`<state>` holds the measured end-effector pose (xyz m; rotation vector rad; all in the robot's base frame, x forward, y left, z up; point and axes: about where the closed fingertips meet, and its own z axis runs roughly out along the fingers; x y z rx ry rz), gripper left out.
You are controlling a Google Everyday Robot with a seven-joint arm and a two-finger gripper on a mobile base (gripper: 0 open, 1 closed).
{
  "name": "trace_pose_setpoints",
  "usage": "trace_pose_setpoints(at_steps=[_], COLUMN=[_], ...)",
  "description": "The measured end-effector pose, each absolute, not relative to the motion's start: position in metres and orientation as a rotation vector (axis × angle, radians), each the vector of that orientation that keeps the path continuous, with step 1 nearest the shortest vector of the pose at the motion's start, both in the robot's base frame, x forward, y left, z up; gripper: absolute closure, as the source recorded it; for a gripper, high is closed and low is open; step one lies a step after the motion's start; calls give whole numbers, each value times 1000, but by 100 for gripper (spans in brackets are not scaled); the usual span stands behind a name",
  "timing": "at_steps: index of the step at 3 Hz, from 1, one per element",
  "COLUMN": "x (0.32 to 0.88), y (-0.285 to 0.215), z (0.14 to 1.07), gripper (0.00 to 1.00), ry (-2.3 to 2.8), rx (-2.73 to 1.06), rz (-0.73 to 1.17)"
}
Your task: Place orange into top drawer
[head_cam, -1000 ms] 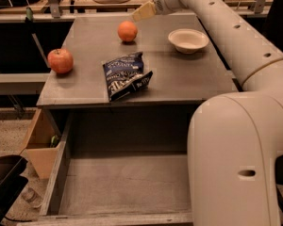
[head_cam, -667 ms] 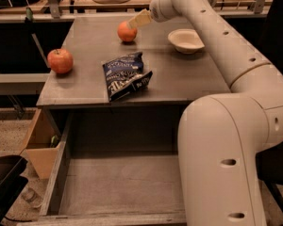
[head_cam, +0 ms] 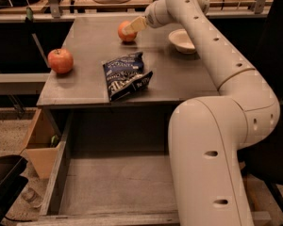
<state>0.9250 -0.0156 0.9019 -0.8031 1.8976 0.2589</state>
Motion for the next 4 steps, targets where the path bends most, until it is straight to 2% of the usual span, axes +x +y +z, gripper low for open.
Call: trace_pose_setpoints(at_steps=[4], x=[923], y=[34], z=[872], gripper=[0], ry=[1905], rx=[-867], rz=[465])
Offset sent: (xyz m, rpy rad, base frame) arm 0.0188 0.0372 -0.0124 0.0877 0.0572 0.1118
